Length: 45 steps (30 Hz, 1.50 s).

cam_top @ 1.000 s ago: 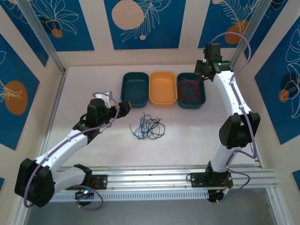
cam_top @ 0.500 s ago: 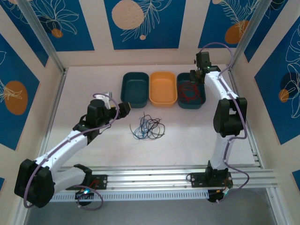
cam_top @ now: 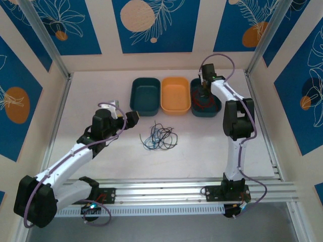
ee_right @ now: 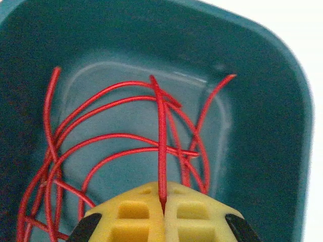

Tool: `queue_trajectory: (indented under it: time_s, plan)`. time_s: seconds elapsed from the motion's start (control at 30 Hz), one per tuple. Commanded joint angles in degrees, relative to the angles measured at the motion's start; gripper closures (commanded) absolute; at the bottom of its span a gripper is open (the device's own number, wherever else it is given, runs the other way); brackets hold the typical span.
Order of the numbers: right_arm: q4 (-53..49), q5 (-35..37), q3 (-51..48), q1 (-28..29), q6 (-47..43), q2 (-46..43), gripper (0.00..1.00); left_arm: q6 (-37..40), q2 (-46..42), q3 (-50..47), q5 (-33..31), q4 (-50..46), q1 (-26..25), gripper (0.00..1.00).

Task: Untangle the cables

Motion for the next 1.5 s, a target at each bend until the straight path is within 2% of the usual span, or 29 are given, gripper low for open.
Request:
queue_trajectory:
  time_s: [0.0,0.17,0.2,0.4,0.47,0.57,0.67,0.83,1.03,1.23,1.47]
  plan:
    - [-1.03,-0.67,2.11,0.65,-0.54,2.5,1.0,1.15,-0.81,-0.46,-0.72,0.06,0.29,0.0]
    - [-2.62,-0.8,3.53,1.27,-0.62,2.64,1.0,1.06,-0.92,-0.71,-0.61,0.05,0.28,0.0]
    - [-2.8,-0.74,3.61,1.44,-0.63,1.92,0.97,1.04,-1.07,-0.78,-0.63,0.06,0.28,0.0]
    - [-3.29,0.29,2.26,2.73,-0.41,-4.91,0.63,0.62,-1.54,-1.75,-0.9,1.26,0.34,0.0]
    - [-3.07,0.75,1.03,3.28,-0.37,-7.64,0.54,0.61,-1.66,-1.79,-0.92,1.3,0.3,0.0]
    - [-2.46,1.94,-1.02,4.08,0.19,-11.99,0.45,0.7,-1.72,-1.56,-0.9,0.88,0.32,0.0]
    - [-2.16,2.14,-2.76,4.26,1.35,-16.3,0.4,0.71,-1.9,-1.56,-0.8,0.94,0.3,0.0]
    - [-4.55,1.54,-3.46,4.38,4.7,-21.59,0.39,0.88,-2.17,-1.32,-0.46,1.03,0.28,0.0]
    - [-11.35,-3.66,-7.23,7.31,13.95,-28.44,0.44,0.2,-1.67,-1.15,-0.82,-0.04,0.23,0.0]
    - [-15.41,-11.43,-15.65,15.97,26.48,-34.21,0.47,0.26,0.95,0.73,-1.32,-4.11,0.33,0.0]
    - [-15.77,-15.33,-24.46,28.97,45.05,-36.8,0.5,-1.01,3.9,0.95,-1.78,-4.91,0.32,0.0]
